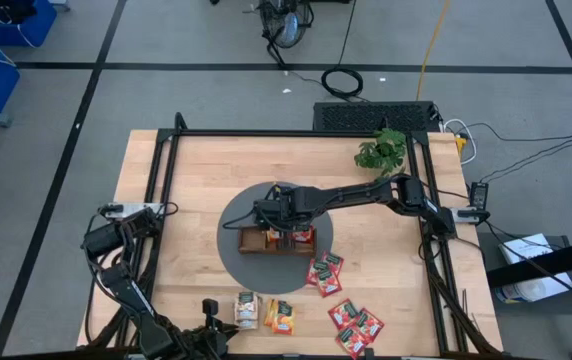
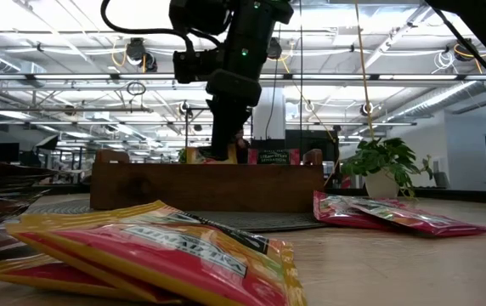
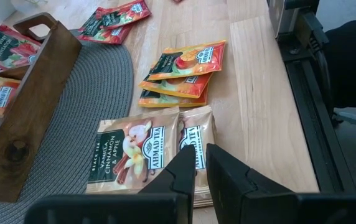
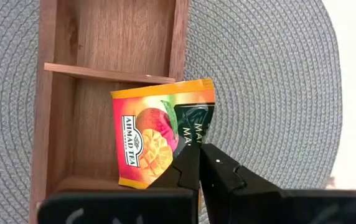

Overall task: Pick & Place Tea
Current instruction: Put the yellow tea sachet into the middle section of the wooden organizer, then put the light brown tea sachet into the left section of the wooden organizer

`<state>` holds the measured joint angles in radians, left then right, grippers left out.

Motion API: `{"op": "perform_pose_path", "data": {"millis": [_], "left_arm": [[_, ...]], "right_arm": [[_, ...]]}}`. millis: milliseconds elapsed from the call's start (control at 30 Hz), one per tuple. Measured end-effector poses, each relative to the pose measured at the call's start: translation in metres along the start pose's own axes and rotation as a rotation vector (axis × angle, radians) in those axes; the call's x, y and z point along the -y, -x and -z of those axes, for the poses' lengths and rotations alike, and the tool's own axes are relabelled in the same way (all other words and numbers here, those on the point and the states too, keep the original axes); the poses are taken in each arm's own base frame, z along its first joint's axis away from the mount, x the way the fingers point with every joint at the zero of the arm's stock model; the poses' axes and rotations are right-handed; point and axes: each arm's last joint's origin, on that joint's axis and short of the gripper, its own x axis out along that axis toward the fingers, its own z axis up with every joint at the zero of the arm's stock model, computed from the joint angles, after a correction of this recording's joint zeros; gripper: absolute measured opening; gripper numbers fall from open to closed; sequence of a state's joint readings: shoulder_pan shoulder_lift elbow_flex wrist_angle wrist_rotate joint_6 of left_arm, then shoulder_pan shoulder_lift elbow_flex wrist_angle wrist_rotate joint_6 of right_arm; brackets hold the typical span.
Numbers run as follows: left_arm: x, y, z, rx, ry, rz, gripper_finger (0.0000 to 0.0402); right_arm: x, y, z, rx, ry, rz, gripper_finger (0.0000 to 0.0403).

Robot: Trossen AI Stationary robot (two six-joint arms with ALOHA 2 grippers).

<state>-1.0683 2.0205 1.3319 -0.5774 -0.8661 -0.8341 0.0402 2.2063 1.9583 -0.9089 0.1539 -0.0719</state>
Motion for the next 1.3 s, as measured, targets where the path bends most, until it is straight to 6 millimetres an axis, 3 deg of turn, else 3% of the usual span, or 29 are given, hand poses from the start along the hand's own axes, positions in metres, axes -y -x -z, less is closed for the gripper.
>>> {"op": "perform_pose_path", "data": {"millis": [200,500,733,900,1067,1200,1300], "left_arm": [[0.000,0.000,0.000,0.000,0.003,0.000,0.0047],[0.000,0.000,0.000,0.000,0.002,0.000,0.0047],[-0.001,-0.001,-0.001,-0.001,0.003,-0.003,0.0047],[-0.004,-0.006,-0.004,-0.004,0.014,-0.013,0.0047],[-0.006,-0.010,-0.006,-0.008,0.048,-0.023,0.0047],[-0.007,-0.010,-0.006,-0.007,0.118,-0.023,0.0047],[-0.006,-0.010,-0.006,-0.008,0.144,-0.022,0.0047]], "right_arm": [[-0.004,0.001,0.000,0.001,0.007,-0.023,0.0036],[-0.004,0.003,0.000,0.002,-0.002,-0.052,0.0139],[0.002,0.038,0.004,0.019,-0.006,-0.046,0.0182],[0.009,0.087,0.012,0.080,-0.071,-0.044,0.0181],[-0.005,0.130,0.033,0.239,-0.047,-0.062,0.0165],[-0.033,0.138,0.067,0.373,-0.001,-0.140,0.0130],[-0.057,0.121,0.099,0.489,0.036,-0.193,0.0078]]}}
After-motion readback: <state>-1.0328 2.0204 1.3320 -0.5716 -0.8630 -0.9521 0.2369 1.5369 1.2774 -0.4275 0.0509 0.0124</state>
